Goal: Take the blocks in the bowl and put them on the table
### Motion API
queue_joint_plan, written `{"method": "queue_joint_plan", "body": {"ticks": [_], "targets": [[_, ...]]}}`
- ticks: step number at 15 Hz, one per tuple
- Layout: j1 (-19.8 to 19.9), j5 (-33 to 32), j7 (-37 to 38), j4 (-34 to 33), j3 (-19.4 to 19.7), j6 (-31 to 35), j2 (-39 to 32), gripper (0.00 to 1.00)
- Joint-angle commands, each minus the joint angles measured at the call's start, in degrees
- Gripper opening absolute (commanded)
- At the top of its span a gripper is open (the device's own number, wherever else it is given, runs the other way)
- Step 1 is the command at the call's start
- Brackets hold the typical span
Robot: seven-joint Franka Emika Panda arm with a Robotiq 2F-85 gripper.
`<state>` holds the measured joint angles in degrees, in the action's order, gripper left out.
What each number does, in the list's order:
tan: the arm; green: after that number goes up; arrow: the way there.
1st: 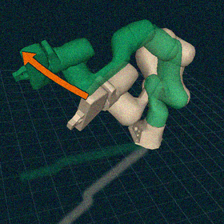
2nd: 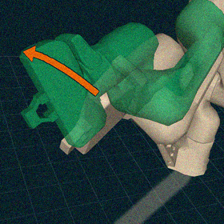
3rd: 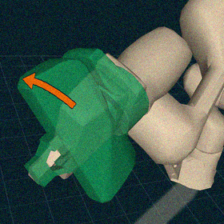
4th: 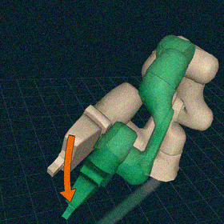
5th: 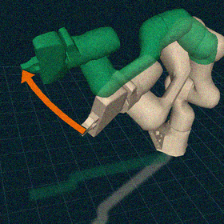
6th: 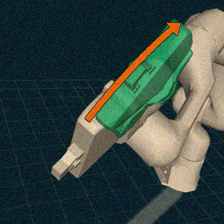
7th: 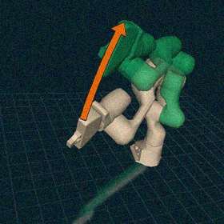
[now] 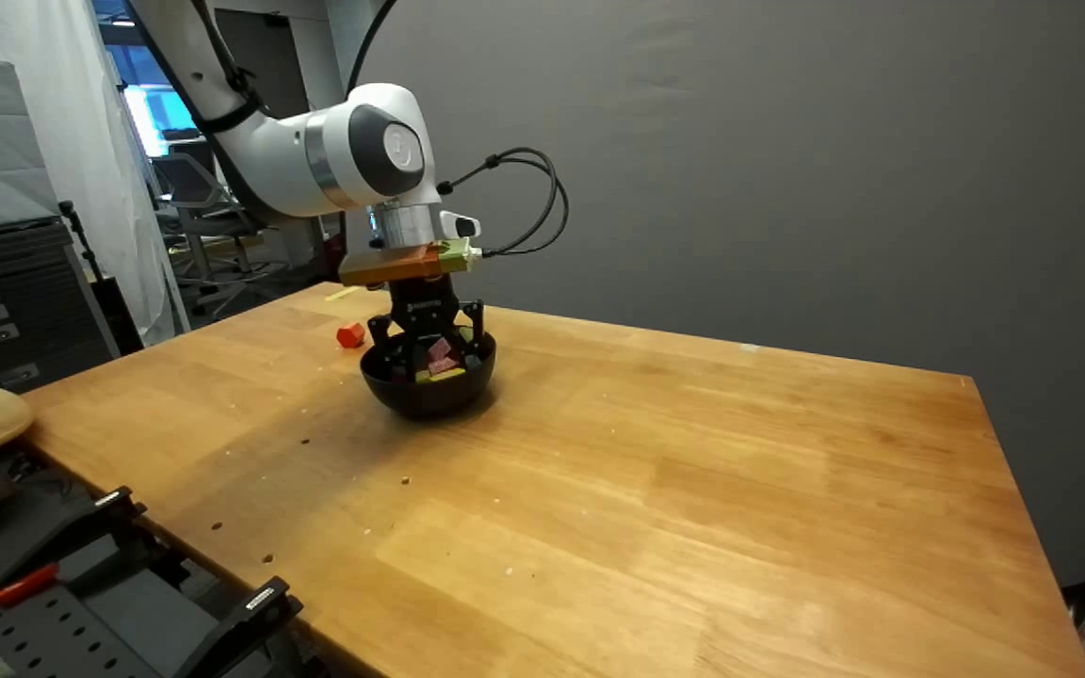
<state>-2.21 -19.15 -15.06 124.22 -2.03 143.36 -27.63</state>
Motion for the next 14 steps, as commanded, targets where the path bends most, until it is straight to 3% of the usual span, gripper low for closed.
{"method": "queue_joint_plan", "body": {"ticks": [1, 5, 7, 13, 14], "targets": [[1.6, 2.6, -3.7, 3.2, -1.5, -2.3, 8.0, 0.41], [1.4, 5.4, -9.2, 4.3, -3.5, -8.4, 17.9, 0.41], [0.6, 8.1, -13.0, 3.2, -5.2, -11.1, 19.5, 0.41], [-3.1, 20.9, -25.3, 0.3, -11.6, -14.2, 15.6, 0.41], [-3.8, 21.0, -24.4, 0.2, -11.9, -14.0, 14.2, 0.41]]}}
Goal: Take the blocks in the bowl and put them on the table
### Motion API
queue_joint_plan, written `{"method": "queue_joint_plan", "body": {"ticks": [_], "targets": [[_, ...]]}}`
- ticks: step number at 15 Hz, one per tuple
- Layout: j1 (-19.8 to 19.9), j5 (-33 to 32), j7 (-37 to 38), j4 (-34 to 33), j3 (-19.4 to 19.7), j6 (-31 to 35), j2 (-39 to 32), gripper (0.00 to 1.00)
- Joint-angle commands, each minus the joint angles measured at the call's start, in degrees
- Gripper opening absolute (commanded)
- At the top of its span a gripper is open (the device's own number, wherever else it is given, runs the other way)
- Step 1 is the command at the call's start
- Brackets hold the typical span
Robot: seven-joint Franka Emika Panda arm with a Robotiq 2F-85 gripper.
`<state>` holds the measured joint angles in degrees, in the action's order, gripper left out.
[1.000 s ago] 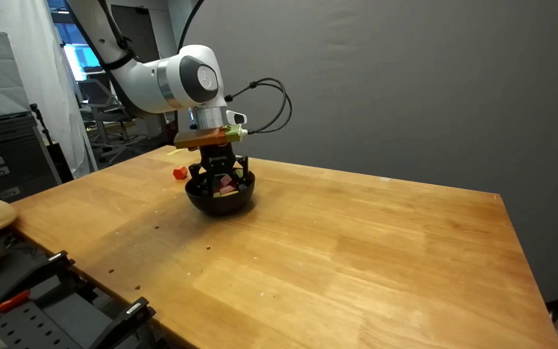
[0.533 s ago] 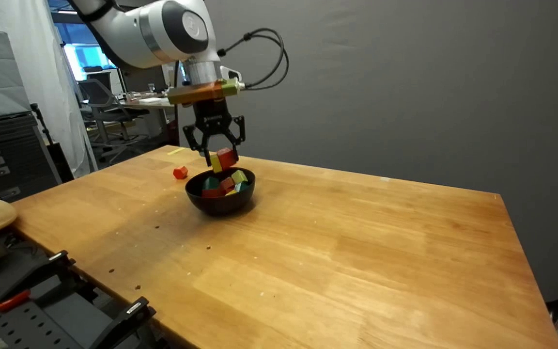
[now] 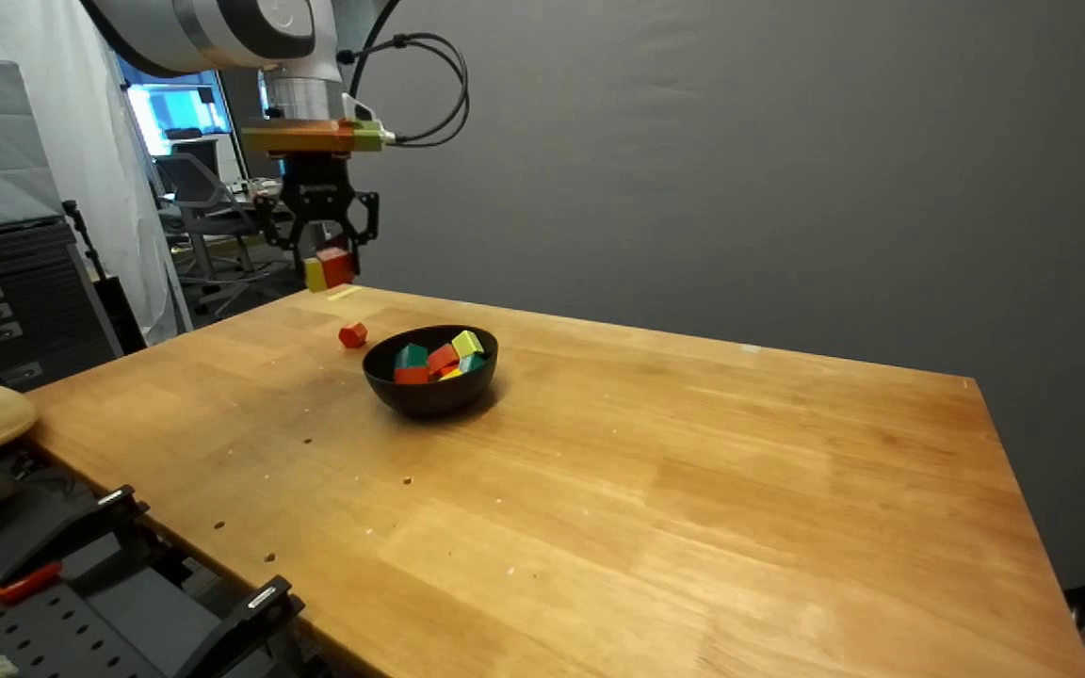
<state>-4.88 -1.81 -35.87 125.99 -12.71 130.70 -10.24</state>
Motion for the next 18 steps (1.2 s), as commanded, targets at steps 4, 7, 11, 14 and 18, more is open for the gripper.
{"method": "queue_joint_plan", "body": {"ticks": [4, 7, 11, 14, 18], "targets": [[-2.1, 6.5, -5.6, -2.8, -3.2, -2.1, -8.9, 0.41], [-2.6, 5.4, -5.4, -4.1, -3.9, -2.3, -12.6, 0.41], [-3.9, 2.6, -5.6, -6.1, -4.6, -3.2, -16.0, 0.93], [-4.2, 2.0, -5.7, -7.6, -4.6, -4.2, -17.2, 1.00], [-4.4, -0.6, -3.8, -7.3, -3.0, -3.9, -15.5, 1.00]]}}
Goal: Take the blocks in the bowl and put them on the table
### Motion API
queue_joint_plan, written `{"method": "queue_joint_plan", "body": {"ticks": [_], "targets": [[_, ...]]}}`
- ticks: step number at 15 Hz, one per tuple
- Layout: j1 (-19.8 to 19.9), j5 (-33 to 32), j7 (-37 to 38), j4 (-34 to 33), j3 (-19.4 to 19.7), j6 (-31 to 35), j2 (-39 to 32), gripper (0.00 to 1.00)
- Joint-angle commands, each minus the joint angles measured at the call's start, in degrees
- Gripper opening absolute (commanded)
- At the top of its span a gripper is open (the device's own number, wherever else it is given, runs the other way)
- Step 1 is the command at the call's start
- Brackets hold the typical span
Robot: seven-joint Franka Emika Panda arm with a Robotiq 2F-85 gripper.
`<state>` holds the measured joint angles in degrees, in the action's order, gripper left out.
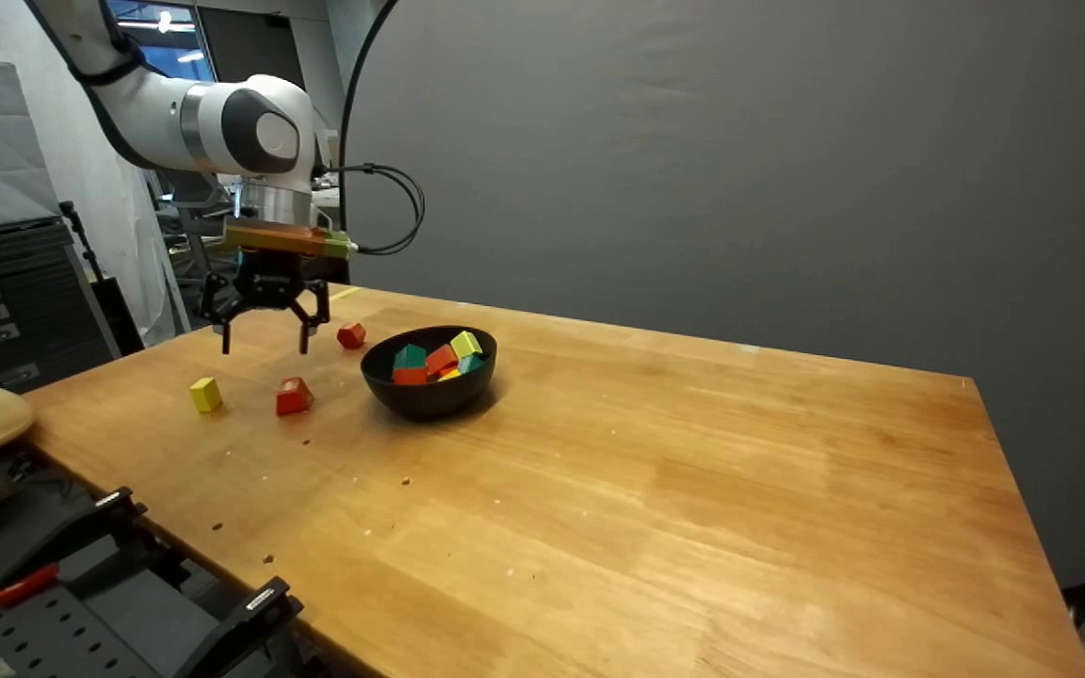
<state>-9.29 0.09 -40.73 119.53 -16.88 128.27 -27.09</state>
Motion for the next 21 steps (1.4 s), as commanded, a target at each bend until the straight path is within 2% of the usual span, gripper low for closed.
{"method": "queue_joint_plan", "body": {"ticks": [1, 5, 9, 11, 14, 15, 17, 18, 19, 21], "targets": [[0.1, -3.9, 2.0, -0.4, 2.1, -1.1, 2.2, 1.00], [2.5, -10.0, 8.8, 2.4, 8.2, 1.4, 6.0, 1.00], [8.3, -8.5, 9.8, 4.3, 12.2, 2.5, 8.7, 1.00], [10.7, -7.5, 9.0, 4.4, 13.0, 2.3, 8.9, 1.00], [11.8, -7.9, 11.7, 5.0, 13.7, 2.8, 9.0, 1.00], [12.2, -8.2, 9.2, 3.0, 13.3, 1.2, 7.1, 1.00], [12.3, -8.2, 10.4, 3.3, 13.4, 1.4, 7.1, 1.00], [13.7, -5.6, 6.6, 3.7, 12.3, 1.6, 8.0, 1.00], [12.3, -7.7, 10.1, 3.3, 13.2, 1.4, 7.0, 1.00], [12.6, -7.0, 8.7, 3.3, 13.1, 1.4, 7.1, 1.00]]}}
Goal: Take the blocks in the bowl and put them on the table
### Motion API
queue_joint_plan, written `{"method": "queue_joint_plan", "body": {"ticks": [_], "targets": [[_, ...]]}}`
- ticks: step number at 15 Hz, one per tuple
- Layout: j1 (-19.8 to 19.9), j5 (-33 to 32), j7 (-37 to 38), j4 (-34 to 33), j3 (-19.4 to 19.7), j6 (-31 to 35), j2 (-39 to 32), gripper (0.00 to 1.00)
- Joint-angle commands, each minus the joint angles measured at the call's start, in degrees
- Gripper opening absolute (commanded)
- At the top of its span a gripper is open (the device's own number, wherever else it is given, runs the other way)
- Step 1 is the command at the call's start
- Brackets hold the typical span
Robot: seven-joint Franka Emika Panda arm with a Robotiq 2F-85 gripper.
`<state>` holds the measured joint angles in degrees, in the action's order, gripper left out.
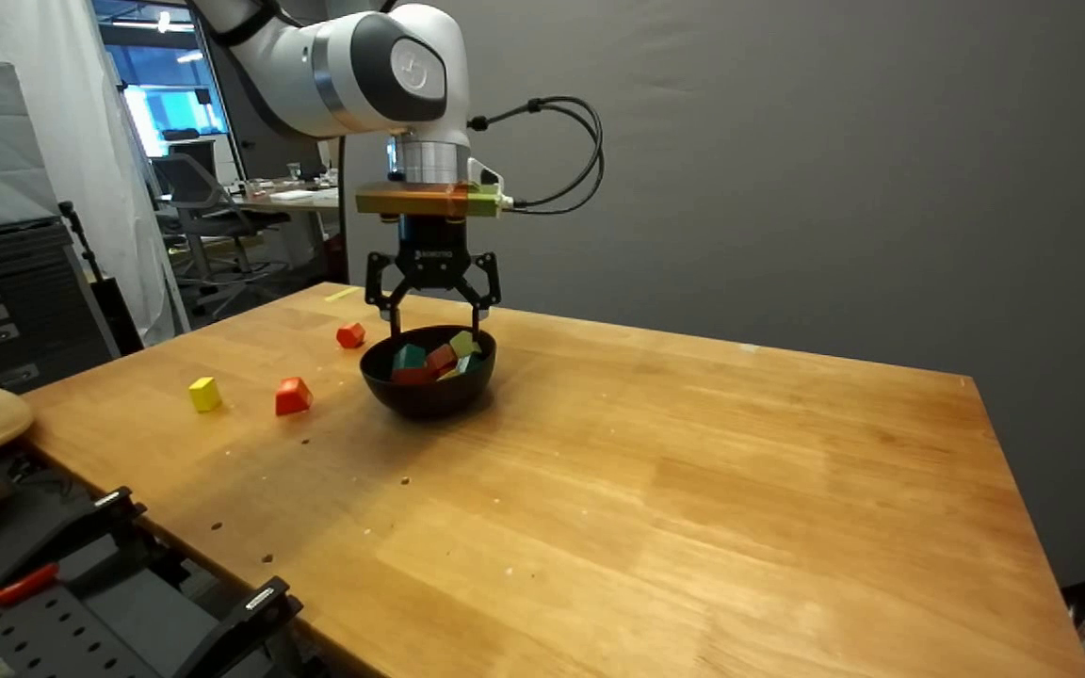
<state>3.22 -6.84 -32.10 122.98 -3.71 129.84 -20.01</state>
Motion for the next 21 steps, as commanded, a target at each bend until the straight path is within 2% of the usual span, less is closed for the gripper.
{"method": "queue_joint_plan", "body": {"ticks": [1, 4, 7, 8, 12, 18, 19, 21], "targets": [[0.0, 1.2, 1.3, 0.1, -0.4, 0.4, -0.1, 1.00], [-1.9, 2.0, 10.4, -0.3, -0.1, -0.9, -1.3, 1.00], [-2.7, 4.6, 15.8, 0.9, -0.7, 3.7, -1.7, 1.00], [-2.2, 3.0, 12.6, 0.0, -0.5, 0.7, -2.0, 1.00], [-2.8, 3.7, 15.2, 0.3, -0.7, 2.3, -2.4, 1.00], [-4.1, 2.8, 19.2, 3.3, -0.1, 10.1, -2.8, 1.00], [-3.1, 3.6, 16.8, 1.5, -0.7, 7.0, -3.4, 1.00], [-3.4, 3.6, 17.8, 2.2, -0.7, 8.5, -3.7, 1.00]]}}
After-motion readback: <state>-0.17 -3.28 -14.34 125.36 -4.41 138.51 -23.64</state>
